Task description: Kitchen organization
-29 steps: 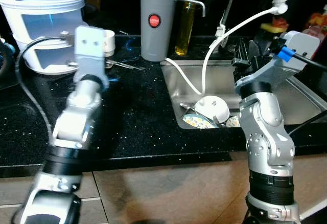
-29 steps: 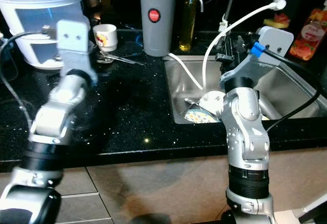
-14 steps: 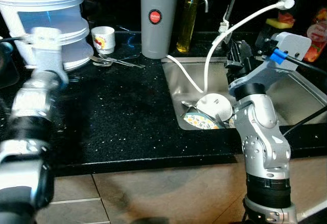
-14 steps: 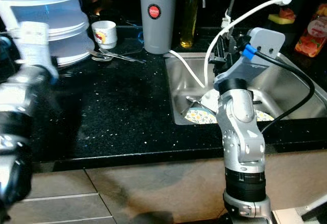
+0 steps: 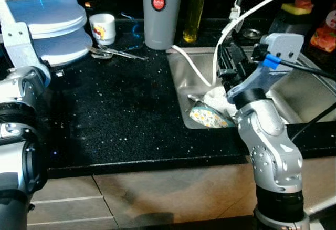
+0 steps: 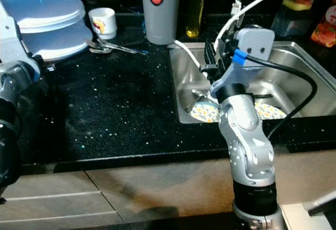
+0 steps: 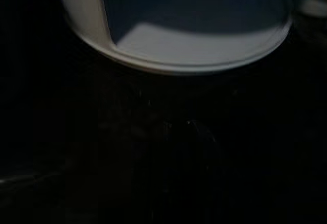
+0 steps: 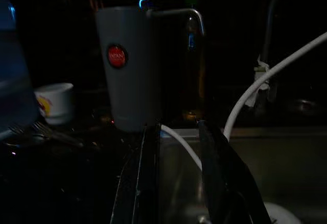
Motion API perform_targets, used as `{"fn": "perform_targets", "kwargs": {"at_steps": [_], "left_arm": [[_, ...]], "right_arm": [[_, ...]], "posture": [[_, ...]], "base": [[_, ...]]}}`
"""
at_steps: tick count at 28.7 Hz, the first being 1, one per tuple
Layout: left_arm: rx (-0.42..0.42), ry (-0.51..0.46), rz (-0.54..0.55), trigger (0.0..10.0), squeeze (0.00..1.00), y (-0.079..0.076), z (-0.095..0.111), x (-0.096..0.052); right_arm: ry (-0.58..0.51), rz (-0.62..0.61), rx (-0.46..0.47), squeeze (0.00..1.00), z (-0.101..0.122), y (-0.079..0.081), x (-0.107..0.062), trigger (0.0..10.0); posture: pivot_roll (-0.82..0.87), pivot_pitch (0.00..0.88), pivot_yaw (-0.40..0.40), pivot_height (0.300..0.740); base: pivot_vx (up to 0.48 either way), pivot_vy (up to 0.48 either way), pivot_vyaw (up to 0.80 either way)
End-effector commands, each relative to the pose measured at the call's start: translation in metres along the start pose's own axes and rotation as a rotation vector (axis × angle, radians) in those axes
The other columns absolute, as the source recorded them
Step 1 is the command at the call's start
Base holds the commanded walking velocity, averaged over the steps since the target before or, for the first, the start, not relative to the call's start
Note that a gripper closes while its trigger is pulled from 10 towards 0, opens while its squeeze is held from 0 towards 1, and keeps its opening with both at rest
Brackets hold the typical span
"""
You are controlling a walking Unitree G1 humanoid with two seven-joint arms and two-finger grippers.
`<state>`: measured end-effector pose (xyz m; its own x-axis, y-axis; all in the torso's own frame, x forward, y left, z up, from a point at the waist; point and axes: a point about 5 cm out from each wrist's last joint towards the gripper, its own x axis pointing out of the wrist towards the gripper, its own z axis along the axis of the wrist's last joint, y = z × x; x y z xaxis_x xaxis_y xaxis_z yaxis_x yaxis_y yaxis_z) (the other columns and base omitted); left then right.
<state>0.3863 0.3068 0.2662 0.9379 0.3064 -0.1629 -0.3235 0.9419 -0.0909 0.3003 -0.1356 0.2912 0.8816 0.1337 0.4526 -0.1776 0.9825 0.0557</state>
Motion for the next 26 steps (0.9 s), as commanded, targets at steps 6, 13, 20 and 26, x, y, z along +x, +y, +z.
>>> {"fn": "perform_targets", "kwargs": {"at_steps": [6, 13, 20, 26], "left_arm": [[0.036, -0.045, 0.022, 10.0, 0.00, 0.015, 0.023, -0.005], [0.114, -0.090, 0.018, 10.0, 0.00, 0.036, 0.042, -0.011], [0.142, -0.131, 0.035, 10.0, 0.00, 0.050, 0.057, -0.016], [0.184, -0.206, 0.016, 10.0, 0.00, 0.054, 0.077, -0.022]], "right_arm": [[-0.015, 0.004, -0.018, 0.00, 0.011, -0.003, 0.013, 10.0], [-0.083, -0.034, -0.007, 0.00, 0.032, -0.017, 0.011, 10.0], [-0.095, -0.097, -0.020, 0.00, 0.039, -0.032, 0.001, 10.0], [-0.082, -0.124, -0.036, 0.00, 0.041, -0.039, -0.008, 10.0]], "posture": [[0.08, 0.244, -0.052, 0.740], [0.06, 0.305, -0.066, 0.740], [0.02, 0.322, -0.056, 0.740], [-0.01, 0.324, -0.051, 0.740]], "base": [[0.000, 0.000, 0.00], [0.000, 0.000, 0.00], [0.000, 0.000, 0.00], [0.000, 0.000, 0.00]]}}
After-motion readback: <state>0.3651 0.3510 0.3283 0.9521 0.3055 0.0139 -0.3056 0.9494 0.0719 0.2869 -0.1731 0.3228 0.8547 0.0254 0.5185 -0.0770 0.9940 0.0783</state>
